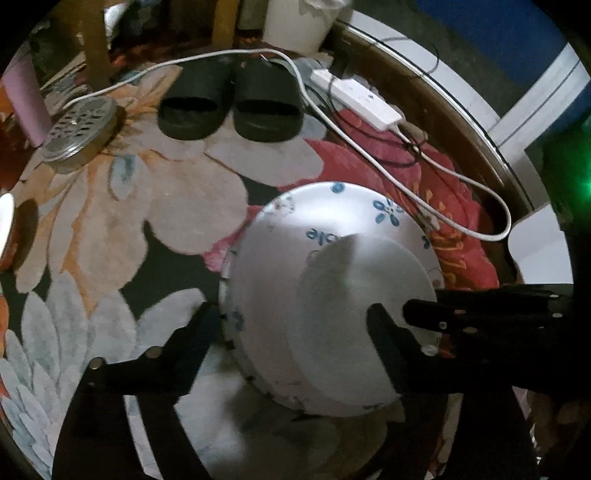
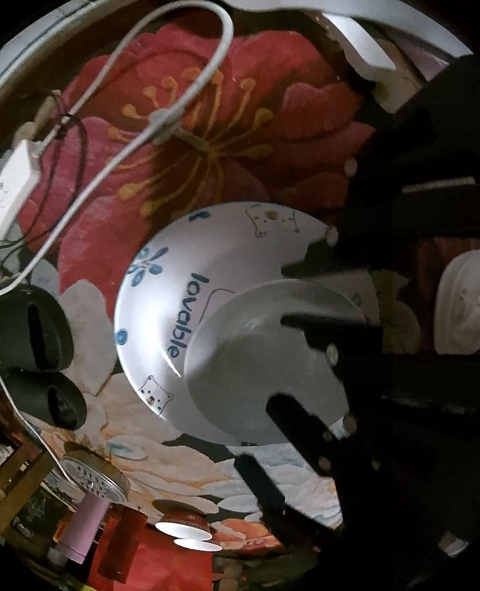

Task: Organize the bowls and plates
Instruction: 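Lower the white bowl onto the bear-print plate stack, then open the right tool and release the bowl on the stack, then withdraw the right tool and move it toward the remaining white bowls, then grasp the rim of a second white bowl with the right tool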

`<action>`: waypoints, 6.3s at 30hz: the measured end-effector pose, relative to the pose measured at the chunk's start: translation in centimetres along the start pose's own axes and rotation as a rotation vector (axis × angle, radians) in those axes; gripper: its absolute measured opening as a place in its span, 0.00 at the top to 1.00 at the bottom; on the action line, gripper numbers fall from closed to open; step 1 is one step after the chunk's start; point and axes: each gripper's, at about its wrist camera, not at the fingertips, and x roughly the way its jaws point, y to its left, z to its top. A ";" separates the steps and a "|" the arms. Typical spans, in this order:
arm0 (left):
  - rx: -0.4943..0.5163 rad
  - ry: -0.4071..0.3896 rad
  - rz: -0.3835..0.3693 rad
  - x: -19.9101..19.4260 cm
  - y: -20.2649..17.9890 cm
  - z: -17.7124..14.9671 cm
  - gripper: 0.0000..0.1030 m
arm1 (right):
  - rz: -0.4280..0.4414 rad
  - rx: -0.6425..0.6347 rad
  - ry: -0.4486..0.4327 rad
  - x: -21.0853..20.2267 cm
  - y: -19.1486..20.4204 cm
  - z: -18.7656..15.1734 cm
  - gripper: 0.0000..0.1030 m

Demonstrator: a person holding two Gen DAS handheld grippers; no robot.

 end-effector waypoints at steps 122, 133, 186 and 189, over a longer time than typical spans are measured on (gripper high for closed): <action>-0.434 -0.103 0.274 -11.0 26.6 -11.9 0.02 | -0.010 -0.414 -0.099 2.4 24.4 -2.6 0.09; -0.486 -0.097 0.303 -11.4 29.6 -12.7 0.02 | 0.019 -0.438 -0.062 4.4 27.3 -1.5 0.09; -0.667 -0.050 0.273 -9.8 38.7 -12.8 0.02 | 0.369 -0.565 0.212 14.1 38.6 3.7 0.90; -0.662 -0.025 0.255 -8.6 38.2 -12.4 0.17 | 0.329 -0.628 0.177 13.7 39.4 2.8 0.89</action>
